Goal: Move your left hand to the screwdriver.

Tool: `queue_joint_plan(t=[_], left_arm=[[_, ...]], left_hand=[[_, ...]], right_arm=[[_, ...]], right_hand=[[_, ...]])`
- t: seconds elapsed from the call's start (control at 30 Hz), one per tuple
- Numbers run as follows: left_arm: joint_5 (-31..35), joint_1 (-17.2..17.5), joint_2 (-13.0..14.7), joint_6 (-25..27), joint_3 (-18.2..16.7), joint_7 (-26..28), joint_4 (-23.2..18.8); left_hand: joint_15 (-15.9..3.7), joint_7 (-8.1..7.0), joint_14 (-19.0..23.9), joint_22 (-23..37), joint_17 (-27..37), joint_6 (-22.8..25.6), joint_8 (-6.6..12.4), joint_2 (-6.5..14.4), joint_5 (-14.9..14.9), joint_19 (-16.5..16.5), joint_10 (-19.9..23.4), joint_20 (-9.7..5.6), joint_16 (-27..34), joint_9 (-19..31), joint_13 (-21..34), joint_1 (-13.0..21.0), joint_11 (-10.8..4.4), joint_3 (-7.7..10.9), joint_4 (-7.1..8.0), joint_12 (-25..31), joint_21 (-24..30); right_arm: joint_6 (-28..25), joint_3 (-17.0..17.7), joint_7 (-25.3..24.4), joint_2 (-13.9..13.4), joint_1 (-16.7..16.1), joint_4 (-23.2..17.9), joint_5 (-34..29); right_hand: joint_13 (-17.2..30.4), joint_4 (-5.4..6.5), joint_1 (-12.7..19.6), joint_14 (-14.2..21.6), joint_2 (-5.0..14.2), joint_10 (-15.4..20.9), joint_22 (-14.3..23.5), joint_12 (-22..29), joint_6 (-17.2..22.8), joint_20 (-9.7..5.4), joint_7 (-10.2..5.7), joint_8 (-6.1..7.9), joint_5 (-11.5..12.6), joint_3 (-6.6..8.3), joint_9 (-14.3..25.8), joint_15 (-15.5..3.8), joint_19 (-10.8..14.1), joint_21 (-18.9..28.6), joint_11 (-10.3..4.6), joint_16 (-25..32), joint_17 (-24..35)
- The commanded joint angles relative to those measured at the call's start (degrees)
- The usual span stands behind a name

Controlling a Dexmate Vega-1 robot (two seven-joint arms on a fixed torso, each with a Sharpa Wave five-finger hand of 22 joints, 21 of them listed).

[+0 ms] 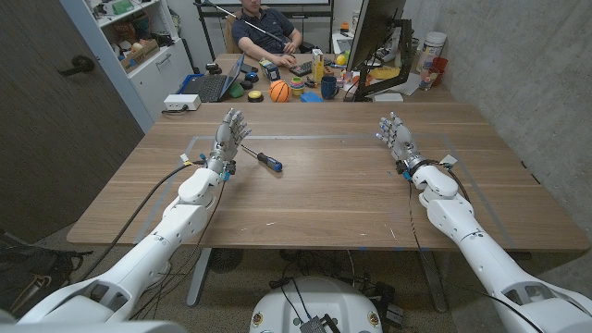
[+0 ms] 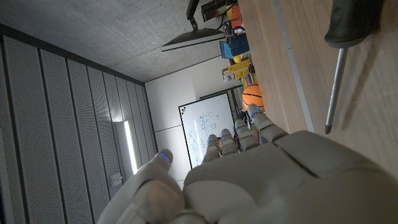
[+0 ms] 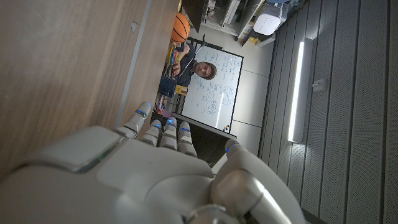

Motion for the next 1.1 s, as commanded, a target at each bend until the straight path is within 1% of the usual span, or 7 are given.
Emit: queue_joint_plan(t=[0.03,0.1,0.2,0.5,0.67,0.8,1.1], left_arm=[[4.0,2.5,0.5,-1.2,-1.1,6.5,-3.8],[5.9,3.1,0.6,-0.8,-1.2,9.5,-5.1],[6.7,3.2,-0.1,-2.0,-1.5,11.0,-4.9],[13.9,3.3,-0.2,-3.4,-1.5,17.5,-5.8],[17.3,3.0,-0.6,-4.9,-1.5,19.9,-5.8],[22.2,3.0,-0.4,-4.7,-1.5,23.6,-6.8],[33.0,2.8,0.2,-2.9,-1.5,30.6,-9.0]], left_hand=[[-0.14,-1.08,-0.3,0.1,0.1,-1.1,-0.04,1.3,0.3,0.6,-0.7,-0.16,0.2,0.2,0.1,0.2,-0.15,0.27,-0.07,0.2,-0.2],[-0.04,-3.07,-0.7,0.2,0.2,-3.5,-0.6,0.1,0.3,0.2,-2.4,0.16,-0.1,0.2,0.1,0.2,-0.3,-0.38,-0.47,-0.3,-0.9],[1.02,-3.81,-1.3,0.2,0.2,-4.6,-0.65,-1.0,0.3,-0.2,-3.6,0.63,-0.3,0.3,0.1,0.2,-0.44,-0.97,-0.77,-0.4,-1.4],[0.71,-5.53,-2.1,0.2,0.2,-4.5,-0.21,-1.9,0.3,-0.7,-3.9,0.6,-0.5,0.2,0.1,0.6,-0.52,-1.41,-1.25,-0.2,-2.0],[0.77,-8.18,-2.6,0.2,0.3,-5.3,-0.23,-4.3,0.3,-1.0,-4.3,0.77,-0.6,0.2,0.1,1.3,-0.63,-2.44,-2.45,-0.1,-2.7],[0.79,-8.53,-2.7,0.2,0.3,-5.3,-0.04,-6.1,0.3,-1.0,-4.3,1.19,-0.6,0.2,0.1,1.6,-0.92,-3.34,-3.13,0.1,-3.1],[0.54,-8.65,-3.6,0.2,0.3,-5.1,0.2,-7.3,0.4,-1.3,-4.4,1.06,-0.8,0.3,0.2,2.1,-1.47,-3.94,-3.75,0.1,-3.7]], right_arm=[[-1.1,3.0,3.1,2.6,-0.2,0.4,-4.0],[-1.3,3.3,3.2,2.9,-0.2,0.3,-4.1],[-1.3,3.6,3.4,3.1,-0.2,0.3,-4.5],[-1.7,4.4,3.6,3.7,-0.5,0.0,-4.9],[-1.9,4.8,3.6,4.0,-0.7,-0.1,-5.1],[-2.0,5.1,3.6,4.2,-0.9,-0.2,-5.0],[-1.6,5.2,4.2,4.4,-0.7,0.5,-5.2]], right_hand=[[0.3,0.0,0.2,-0.4,3.17,0.0,0.3,0.3,-0.1,-0.01,0.59,0.06,0.2,0.56,0.2,-0.11,-0.3,-0.1,0.6,0.3,0.2],[0.3,0.01,0.2,-0.4,3.16,0.0,0.3,0.3,-0.2,-0.01,0.62,0.05,0.2,0.56,0.2,-0.17,-0.2,-0.2,0.67,0.3,0.2],[0.3,0.03,0.2,-0.4,3.13,0.0,0.3,0.3,-0.1,0.02,0.61,0.04,0.2,0.56,0.2,-0.16,-0.2,-0.2,0.66,0.3,0.2],[0.3,0.07,0.2,-0.4,3.06,0.1,0.3,0.3,-0.1,-0.04,0.63,0.01,0.2,0.55,0.2,-0.13,-0.2,-0.4,0.54,0.2,0.2],[0.3,0.1,0.1,-0.4,3.01,0.1,0.3,0.3,-0.1,-0.05,0.69,0.0,0.2,0.54,0.2,-0.1,-0.1,-0.5,0.53,0.2,0.2],[0.3,0.13,0.1,-0.4,2.98,0.1,0.3,0.3,-0.1,-0.03,0.69,0.0,0.2,0.52,0.2,-0.11,-0.1,-0.6,0.64,0.2,0.3],[0.3,0.2,0.0,-0.3,2.89,0.1,0.3,0.2,0.0,-0.03,0.75,-0.02,0.2,0.46,0.2,-0.09,0.0,-0.8,0.67,0.2,0.3]])
